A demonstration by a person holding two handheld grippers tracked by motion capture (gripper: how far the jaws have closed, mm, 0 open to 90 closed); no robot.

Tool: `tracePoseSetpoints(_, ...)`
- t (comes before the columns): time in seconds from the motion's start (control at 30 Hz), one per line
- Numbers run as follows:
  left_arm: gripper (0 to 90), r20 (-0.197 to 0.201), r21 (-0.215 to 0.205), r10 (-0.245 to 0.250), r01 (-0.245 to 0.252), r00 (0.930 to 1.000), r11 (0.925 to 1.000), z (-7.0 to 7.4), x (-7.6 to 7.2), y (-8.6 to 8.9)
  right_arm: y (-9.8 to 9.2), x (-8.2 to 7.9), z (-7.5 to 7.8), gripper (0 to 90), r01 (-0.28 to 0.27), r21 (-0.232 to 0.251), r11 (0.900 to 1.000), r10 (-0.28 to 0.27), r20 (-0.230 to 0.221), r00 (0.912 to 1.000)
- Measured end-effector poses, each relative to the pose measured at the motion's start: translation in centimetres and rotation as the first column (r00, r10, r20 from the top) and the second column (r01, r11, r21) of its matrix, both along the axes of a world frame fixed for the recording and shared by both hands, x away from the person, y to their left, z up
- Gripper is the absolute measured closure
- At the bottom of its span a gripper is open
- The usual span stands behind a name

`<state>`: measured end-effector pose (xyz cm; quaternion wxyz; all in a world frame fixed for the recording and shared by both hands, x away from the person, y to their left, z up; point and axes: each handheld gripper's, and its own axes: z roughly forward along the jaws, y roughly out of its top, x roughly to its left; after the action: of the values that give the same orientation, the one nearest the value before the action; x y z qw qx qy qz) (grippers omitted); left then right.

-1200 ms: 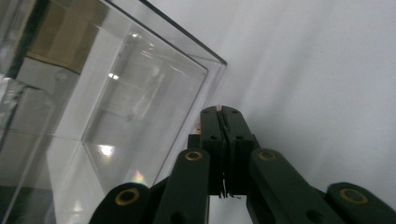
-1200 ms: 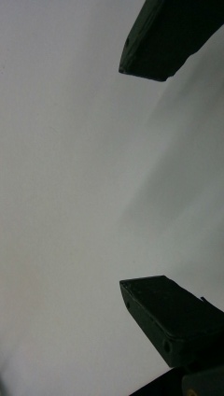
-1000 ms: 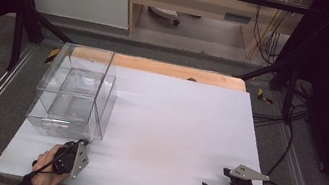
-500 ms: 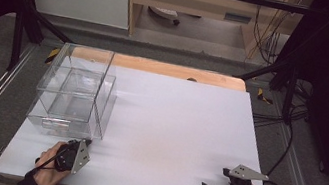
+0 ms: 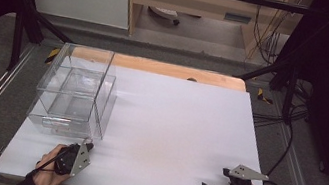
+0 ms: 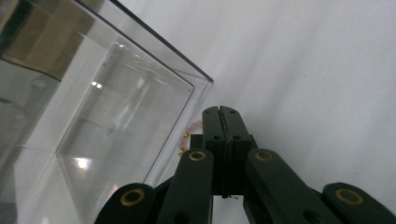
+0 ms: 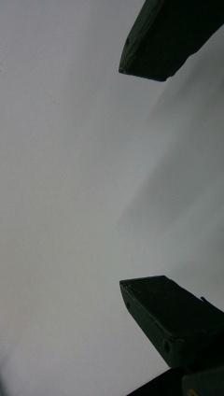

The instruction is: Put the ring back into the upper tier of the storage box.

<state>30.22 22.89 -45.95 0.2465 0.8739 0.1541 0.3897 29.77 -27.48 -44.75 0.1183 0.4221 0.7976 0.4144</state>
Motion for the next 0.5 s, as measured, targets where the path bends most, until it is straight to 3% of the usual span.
tracePoseSetpoints(0.07,89.6,0.026,-0.019,0.043,-0.042,0.9987,0.9989,0.1,-0.2,0.4,0.0,0.0,-0.1,0.7,-0.003,-0.003,1.0,0.003,0.005,1.0)
tracePoseSetpoints(0.13,89.4,0.025,-0.025,0.101,-0.101,0.9945,0.9946,-0.1,-0.1,0.7,0.0,0.0,0.0,0.7,-0.003,-0.004,1.0,0.003,0.006,1.0)
tracePoseSetpoints(0.23,88.9,0.032,-0.029,0.144,-0.144,0.989,0.9892,-0.4,0.3,1.0,0.0,0.0,0.0,0.7,-0.001,0.0,1.0,0.001,0.002,1.0)
tracePoseSetpoints(0.4,88.1,0.099,-0.006,0.111,-0.111,0.9888,0.9938,-0.6,0.9,0.5,0.0,0.0,0.0,0.7,-0.002,-0.001,1.0,0.002,0.005,1.0)
tracePoseSetpoints(0.5,87.1,0.101,0.021,0.057,-0.06,0.9932,0.998,-0.9,1.2,0.3,0.0,0.0,-0.1,0.7,-0.004,-0.004,1.0,0.004,0.007,1.0)
